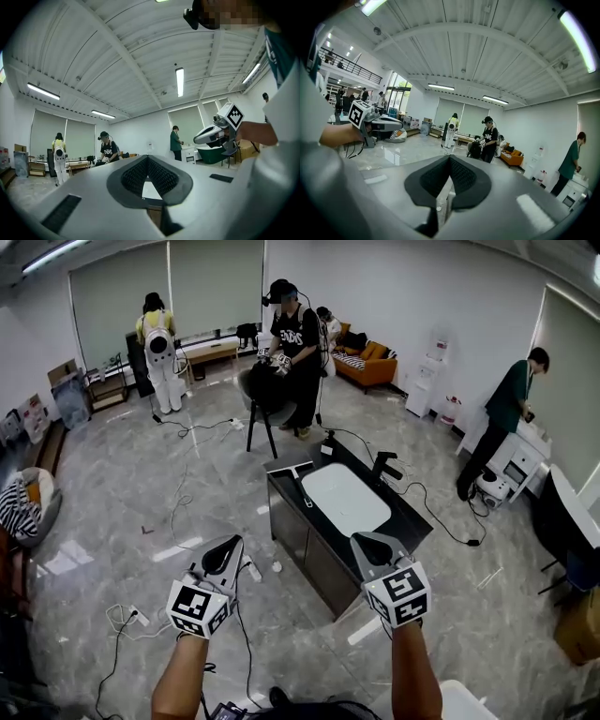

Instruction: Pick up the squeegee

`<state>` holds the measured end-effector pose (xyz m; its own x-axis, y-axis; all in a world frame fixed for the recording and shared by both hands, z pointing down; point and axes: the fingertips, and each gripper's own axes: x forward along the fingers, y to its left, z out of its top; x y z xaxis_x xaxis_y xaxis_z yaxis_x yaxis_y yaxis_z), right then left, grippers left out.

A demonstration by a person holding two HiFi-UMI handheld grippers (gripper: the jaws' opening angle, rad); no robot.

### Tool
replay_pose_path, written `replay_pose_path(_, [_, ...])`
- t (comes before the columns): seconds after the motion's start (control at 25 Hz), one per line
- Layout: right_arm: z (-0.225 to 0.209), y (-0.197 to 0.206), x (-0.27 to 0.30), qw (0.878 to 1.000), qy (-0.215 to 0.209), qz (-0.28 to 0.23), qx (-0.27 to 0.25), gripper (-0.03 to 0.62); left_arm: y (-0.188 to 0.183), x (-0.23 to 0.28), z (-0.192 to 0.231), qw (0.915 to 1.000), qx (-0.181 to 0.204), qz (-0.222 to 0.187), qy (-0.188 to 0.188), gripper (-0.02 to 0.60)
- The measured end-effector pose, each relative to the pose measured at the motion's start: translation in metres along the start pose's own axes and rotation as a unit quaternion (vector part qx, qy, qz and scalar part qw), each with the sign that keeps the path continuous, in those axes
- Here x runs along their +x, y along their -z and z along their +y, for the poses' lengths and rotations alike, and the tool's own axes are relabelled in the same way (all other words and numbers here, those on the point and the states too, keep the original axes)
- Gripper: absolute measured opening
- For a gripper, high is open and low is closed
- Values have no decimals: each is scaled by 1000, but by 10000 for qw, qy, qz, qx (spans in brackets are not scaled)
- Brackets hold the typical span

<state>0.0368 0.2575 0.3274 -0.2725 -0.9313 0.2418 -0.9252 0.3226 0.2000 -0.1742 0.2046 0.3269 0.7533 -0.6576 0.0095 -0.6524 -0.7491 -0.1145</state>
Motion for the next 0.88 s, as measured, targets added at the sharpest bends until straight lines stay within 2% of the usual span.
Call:
replay_pose_path(0.32, [-5,-8,31,10000,-35,-70,59,9,7,15,22,10000,-47,-11,39,5])
replay_pose_path(0.88, [-101,8,130,9972,-748,-94,19,9,24,115,41,9977,-58,307,-605,5])
